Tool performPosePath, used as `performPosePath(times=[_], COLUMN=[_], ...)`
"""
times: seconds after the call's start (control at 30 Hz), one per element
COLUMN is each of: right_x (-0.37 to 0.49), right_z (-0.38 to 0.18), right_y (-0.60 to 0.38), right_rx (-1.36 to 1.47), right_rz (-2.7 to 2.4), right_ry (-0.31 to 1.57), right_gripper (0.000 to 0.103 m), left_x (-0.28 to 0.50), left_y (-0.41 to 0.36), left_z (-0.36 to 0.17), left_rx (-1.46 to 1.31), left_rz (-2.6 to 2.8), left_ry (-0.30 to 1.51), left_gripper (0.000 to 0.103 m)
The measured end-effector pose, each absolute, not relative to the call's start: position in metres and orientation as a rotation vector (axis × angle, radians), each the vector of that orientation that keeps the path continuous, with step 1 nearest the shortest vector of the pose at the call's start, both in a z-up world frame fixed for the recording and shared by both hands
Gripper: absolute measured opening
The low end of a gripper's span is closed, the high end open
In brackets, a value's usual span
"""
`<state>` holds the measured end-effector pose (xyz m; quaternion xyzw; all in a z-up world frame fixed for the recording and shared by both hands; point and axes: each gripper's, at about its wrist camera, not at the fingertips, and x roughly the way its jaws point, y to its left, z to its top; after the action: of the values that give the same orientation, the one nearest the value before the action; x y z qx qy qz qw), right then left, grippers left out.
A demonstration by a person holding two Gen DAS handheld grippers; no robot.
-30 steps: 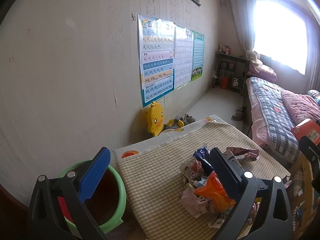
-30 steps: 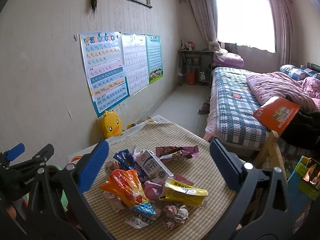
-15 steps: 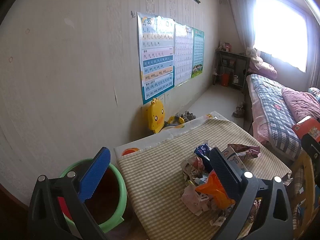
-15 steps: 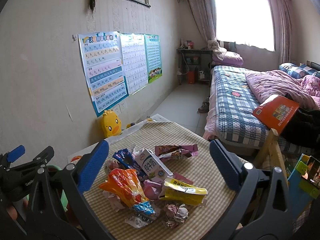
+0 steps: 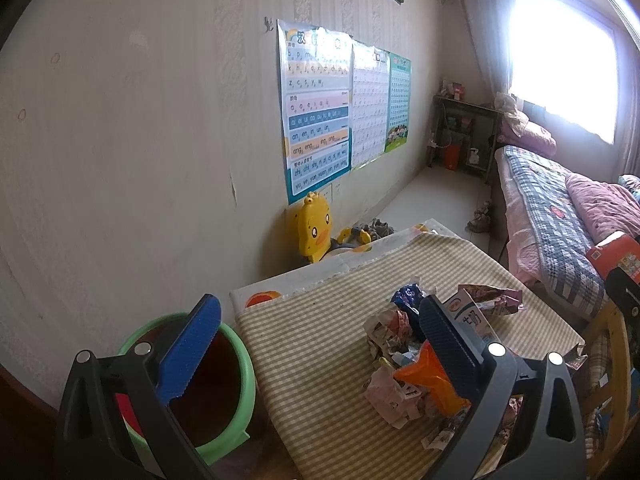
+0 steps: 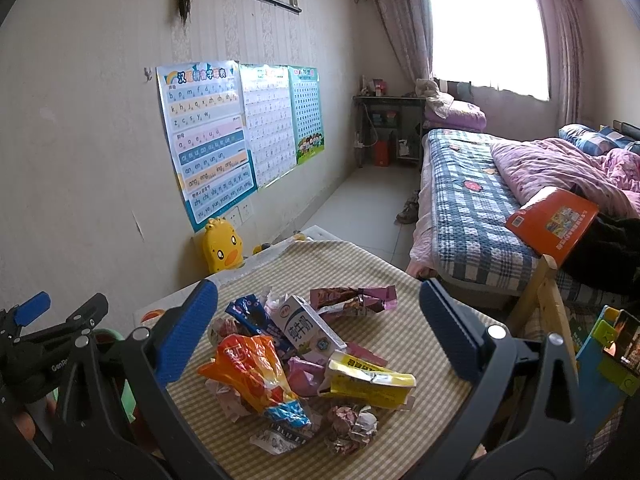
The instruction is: Collect trash
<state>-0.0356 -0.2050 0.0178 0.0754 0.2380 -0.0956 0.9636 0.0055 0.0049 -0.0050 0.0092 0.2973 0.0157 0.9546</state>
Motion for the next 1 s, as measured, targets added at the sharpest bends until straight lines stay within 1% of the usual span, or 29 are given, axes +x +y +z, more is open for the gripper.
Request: performPosePath(times=[1.0], right_x=[-0.033], right_z=[0.005], right_y=[-0.209], right_rx=[0.163], right_rz=[-0.194], right_ry=[0.517], right_gripper=[0.099], left_x=[0.006], left_y=[0.007], left_z=[-0.01], left_rx=[0.019], left_rz=[0.033], left_ry=[0.62], left_gripper=[0.095])
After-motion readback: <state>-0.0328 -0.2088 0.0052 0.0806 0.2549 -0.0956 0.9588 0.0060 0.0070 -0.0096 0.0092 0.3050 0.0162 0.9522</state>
